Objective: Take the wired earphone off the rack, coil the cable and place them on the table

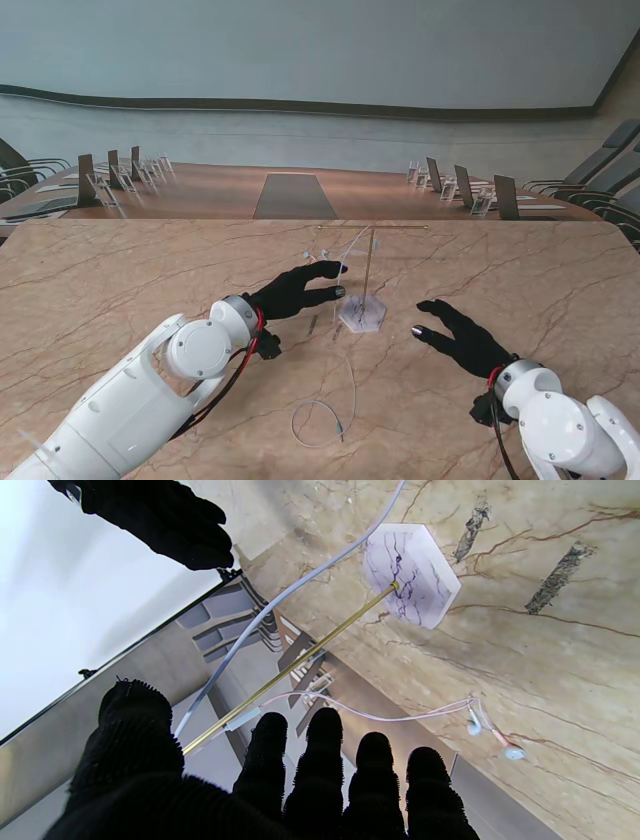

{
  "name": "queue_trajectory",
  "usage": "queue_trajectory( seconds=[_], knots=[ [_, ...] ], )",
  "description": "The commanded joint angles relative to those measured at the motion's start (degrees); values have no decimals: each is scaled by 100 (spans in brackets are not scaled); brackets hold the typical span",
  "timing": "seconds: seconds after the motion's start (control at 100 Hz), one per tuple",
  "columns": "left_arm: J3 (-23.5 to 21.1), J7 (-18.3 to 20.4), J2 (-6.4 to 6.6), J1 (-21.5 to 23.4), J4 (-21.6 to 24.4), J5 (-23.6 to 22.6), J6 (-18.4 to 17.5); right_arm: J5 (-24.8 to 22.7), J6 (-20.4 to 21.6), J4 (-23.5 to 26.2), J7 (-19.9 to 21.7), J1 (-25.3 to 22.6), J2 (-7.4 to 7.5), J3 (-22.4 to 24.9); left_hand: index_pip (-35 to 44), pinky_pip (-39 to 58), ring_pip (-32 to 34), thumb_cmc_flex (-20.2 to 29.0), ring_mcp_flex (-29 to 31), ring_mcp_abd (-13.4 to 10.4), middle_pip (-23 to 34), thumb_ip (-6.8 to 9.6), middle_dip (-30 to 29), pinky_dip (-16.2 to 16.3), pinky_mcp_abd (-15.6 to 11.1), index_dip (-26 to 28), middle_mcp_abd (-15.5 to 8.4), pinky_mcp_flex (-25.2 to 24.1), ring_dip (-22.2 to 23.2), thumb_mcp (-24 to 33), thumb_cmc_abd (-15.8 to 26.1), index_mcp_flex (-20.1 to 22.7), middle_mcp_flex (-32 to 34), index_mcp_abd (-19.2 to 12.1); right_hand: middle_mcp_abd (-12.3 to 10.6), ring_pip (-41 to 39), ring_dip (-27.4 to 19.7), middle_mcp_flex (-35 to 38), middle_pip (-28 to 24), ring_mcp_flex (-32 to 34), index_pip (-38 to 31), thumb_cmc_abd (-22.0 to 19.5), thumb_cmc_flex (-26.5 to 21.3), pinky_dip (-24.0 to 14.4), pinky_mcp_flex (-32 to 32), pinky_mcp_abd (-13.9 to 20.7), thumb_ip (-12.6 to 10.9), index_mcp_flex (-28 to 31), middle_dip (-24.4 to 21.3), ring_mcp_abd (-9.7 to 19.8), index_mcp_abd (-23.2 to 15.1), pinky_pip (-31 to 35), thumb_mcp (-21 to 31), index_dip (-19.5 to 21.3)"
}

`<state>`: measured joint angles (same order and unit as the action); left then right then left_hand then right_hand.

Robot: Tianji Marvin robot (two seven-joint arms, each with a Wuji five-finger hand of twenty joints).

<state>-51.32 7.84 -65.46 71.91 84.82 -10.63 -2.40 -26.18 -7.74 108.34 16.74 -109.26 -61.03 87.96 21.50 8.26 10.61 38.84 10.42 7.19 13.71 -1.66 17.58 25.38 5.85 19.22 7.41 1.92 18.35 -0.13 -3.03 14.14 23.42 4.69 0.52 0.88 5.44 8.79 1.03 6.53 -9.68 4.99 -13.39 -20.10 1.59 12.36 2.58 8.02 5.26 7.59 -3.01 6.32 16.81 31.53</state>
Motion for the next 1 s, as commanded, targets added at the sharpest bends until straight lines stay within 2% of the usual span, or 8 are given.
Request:
queue_trajectory(
  seconds=[0.0, 0.2, 0.33, 0.44, 0.52, 0.63, 0.74, 0.99],
  knots=[
    [10, 17, -53, 4, 96, 38, 46, 1, -26, 9, 27, 11, -3, -32, 295, 200, 177, 223, 228, 56, 241, 71, 285, 289, 162, 233, -48, 50, 212, 60, -90, 33, 219, -296, 58, 39, -10, -145, 59, -188, -81, -266, -78, -115, -87, 130, 83, -109, 61, 35, -60, 69, -160, -46],
    [51, -50, -94, -75, 165, 127, 71, -8, -57, 8, 77, 30, 8, -53, 797, 1007, 668, 801, 748, 215, 699, 67, 994, 806, 399, 733, -93, 89, 757, 201, 84, 243, 682, -508, 59, 38, -4, -145, 55, -188, -265, -269, -104, -121, -89, 125, 78, -126, 81, 35, -48, 74, -169, -114],
    [102, -84, -125, -157, 180, 202, 38, -22, -64, 11, 80, 30, 9, -56, 1217, 2418, 1346, 1673, 1239, 464, 1189, -20, 1663, 940, 521, 1128, -89, -63, 1356, 82, 137, 437, 1148, -720, 59, 39, -1, -146, 55, -189, -374, -269, -115, -125, -91, 127, 77, -140, 92, 33, -51, 77, -181, -164],
    [115, -87, -133, -187, 228, 238, 40, -34, -62, 10, 72, 30, 8, -62, 1751, 3488, 2034, 2905, 1689, 703, 1622, -102, 2178, 772, 639, 1299, -55, -34, 1838, -106, 304, 679, 1667, -1190, 63, 38, 2, -145, 55, -189, -450, -268, -126, -128, -91, 125, 75, -153, 98, 29, -41, 80, -187, -210],
    [115, -100, -129, -187, 246, 218, -24, -37, -67, 11, 70, 29, 8, -70, 2061, 3840, 2386, 3276, 1911, 857, 1816, -44, 2382, 714, 732, 1561, 1, 26, 2052, -95, 397, 870, 1960, -1757, 60, 37, 4, -145, 54, -187, -502, -275, -130, -130, -92, 125, 74, -161, 102, 37, -43, 81, -193, -247],
    [107, -101, -112, -150, 296, 132, -40, -43, -90, 19, 71, 27, 9, -84, 2039, 3898, 2335, 3507, 1870, 812, 1817, 104, 2593, 600, 746, 1738, -11, -16, 2006, 267, 578, 1048, 1895, -2120, 60, 38, 5, -143, 53, -188, -578, -275, -144, -132, -94, 126, 72, -174, 107, 37, -44, 82, -201, -305],
    [107, -174, -102, -100, 336, -40, -58, -48, -99, 20, 72, 27, 9, -98, 2209, 3919, 2339, 3513, 1968, 836, 1778, 210, 2721, 554, 778, 1868, 22, 22, 1974, 742, 609, 1452, 1969, -2131, 61, 38, 6, -144, 54, -188, -645, -280, -153, -134, -93, 126, 71, -174, 108, 32, -39, 84, -207, -344],
    [134, 43, 7, -51, 483, -342, -13, -44, -146, 35, 75, 22, 10, -129, 4114, 3916, 2398, 3513, 1978, 801, 1883, 2, 2998, 488, 772, 3336, 62, -12, 1999, 1128, 548, 2052, 1964, -1690, 65, 38, 8, -138, 47, -188, -799, -286, -191, -136, -94, 129, 65, -197, 115, 37, -34, 85, -222, -446]
  ],
)
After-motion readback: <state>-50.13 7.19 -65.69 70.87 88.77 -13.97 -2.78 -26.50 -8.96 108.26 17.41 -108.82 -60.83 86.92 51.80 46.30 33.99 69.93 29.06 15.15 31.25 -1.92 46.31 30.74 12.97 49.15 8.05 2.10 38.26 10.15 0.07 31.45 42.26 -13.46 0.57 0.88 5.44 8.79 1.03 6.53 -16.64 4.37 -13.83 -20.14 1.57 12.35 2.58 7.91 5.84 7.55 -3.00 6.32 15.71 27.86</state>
